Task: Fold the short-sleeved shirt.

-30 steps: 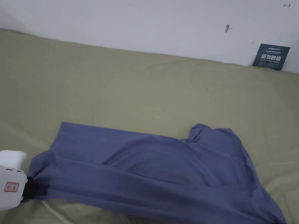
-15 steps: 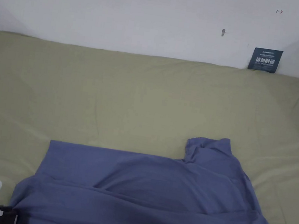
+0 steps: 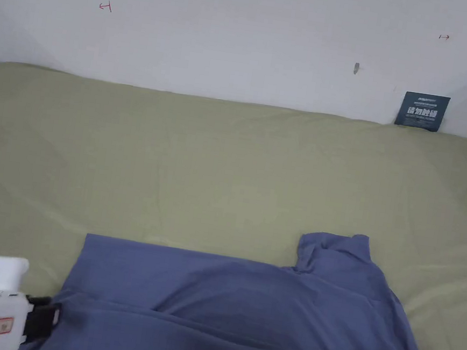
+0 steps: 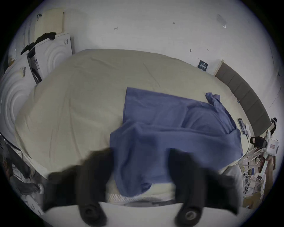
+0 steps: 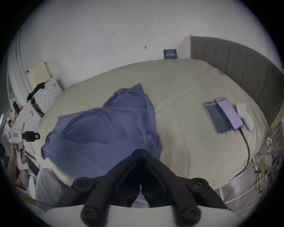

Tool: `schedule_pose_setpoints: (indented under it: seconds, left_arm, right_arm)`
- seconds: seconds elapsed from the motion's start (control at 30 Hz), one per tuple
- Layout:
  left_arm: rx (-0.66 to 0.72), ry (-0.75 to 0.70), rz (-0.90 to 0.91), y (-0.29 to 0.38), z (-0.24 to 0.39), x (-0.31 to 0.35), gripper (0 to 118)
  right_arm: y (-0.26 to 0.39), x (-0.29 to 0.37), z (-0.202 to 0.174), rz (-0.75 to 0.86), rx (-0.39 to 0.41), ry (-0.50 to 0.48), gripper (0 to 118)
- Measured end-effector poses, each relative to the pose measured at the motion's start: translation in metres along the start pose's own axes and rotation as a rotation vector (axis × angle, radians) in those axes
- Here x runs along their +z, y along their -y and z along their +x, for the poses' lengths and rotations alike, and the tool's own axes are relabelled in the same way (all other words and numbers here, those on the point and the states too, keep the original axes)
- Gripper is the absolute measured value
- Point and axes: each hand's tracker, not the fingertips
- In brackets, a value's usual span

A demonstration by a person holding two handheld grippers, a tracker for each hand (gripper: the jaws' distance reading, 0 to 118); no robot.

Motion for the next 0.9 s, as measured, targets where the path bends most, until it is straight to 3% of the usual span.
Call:
schedule_pose_setpoints:
  seconds: [0.03,0.1,0.3,0.33,0.37,0.43,0.47,0.63,0.7,0.73,0.83,0.9]
  left_arm:
    - [-0.002,0.004,0.002,-0.009,0.001,-0.011,0]
    - [-0.003,0.004,0.001,-0.027,0.004,-0.033,0]
    - [0.001,-0.039,-0.022,-0.086,0.0,-0.099,1]
    - [0.015,-0.051,-0.028,-0.094,-0.002,-0.108,10]
    - [0.023,-0.055,-0.035,-0.104,-0.005,-0.121,34]
    - [0.026,-0.071,-0.072,-0.116,-0.007,-0.147,114]
    - [0.017,-0.082,-0.088,-0.118,-0.007,-0.159,118]
    - [-0.001,-0.131,-0.154,-0.123,-0.004,-0.205,116]
    - [-0.007,-0.125,-0.16,-0.12,0.001,-0.209,102]
    - [-0.027,-0.152,-0.161,-0.12,0.002,-0.202,88]
    - [-0.087,-0.148,-0.073,-0.119,0.007,-0.183,0]
    - [-0.05,-0.06,-0.081,-0.116,0.009,-0.172,0]
  right_arm:
    - [-0.004,-0.006,0.0,0.057,-0.001,0.049,1]
    - [-0.017,-0.023,0.011,-0.006,-0.028,-0.026,1]
    - [-0.043,-0.063,0.009,-0.024,-0.002,0.018,1]
    - [-0.047,-0.07,0.01,-0.028,0.002,0.02,1]
    - [-0.052,-0.076,0.008,-0.039,0.011,0.022,1]
    - [-0.055,-0.089,0.009,-0.043,0.017,0.032,1]
    - [-0.058,-0.095,0.01,-0.049,0.021,0.029,1]
    - [-0.067,-0.123,0.01,-0.087,0.036,0.038,1]
    - [-0.068,-0.131,0.01,-0.105,0.035,0.038,1]
    - [-0.069,-0.133,0.009,-0.105,0.038,0.037,1]
    - [-0.075,-0.137,0.008,-0.108,0.044,0.031,1]
    - [-0.084,-0.139,0.008,-0.105,0.044,0.032,1]
